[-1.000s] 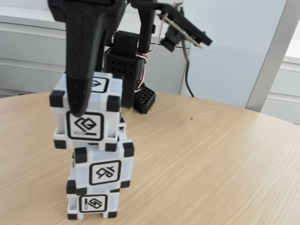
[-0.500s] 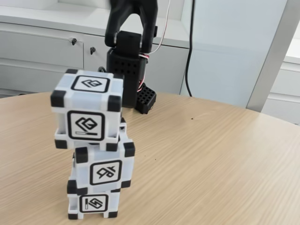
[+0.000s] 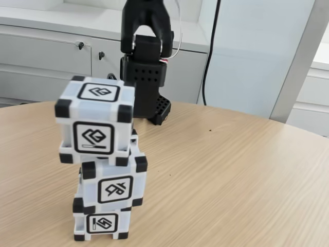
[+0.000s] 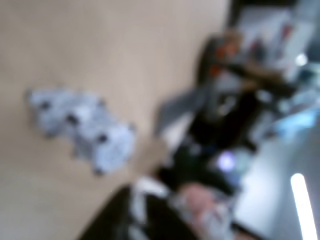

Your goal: Stack cubes from left to right.

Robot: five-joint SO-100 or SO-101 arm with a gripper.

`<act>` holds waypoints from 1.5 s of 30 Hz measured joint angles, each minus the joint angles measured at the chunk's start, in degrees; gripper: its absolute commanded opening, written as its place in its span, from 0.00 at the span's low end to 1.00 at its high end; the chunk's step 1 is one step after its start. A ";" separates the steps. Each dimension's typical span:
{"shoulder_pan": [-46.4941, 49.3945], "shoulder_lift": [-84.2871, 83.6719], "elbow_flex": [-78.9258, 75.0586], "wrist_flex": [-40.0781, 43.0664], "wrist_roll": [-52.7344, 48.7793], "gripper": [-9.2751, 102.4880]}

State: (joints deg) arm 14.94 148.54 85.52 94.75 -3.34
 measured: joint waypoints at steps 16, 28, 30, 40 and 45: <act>-6.86 35.86 48.16 -23.73 -0.44 0.08; -6.68 35.95 70.49 -30.94 -1.67 0.08; -6.68 35.95 71.63 -29.79 -1.67 0.08; -3.78 35.95 73.65 -24.87 -1.05 0.08; 0.18 35.95 73.65 -24.87 5.27 0.08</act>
State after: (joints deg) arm 15.12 184.48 159.17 69.87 1.93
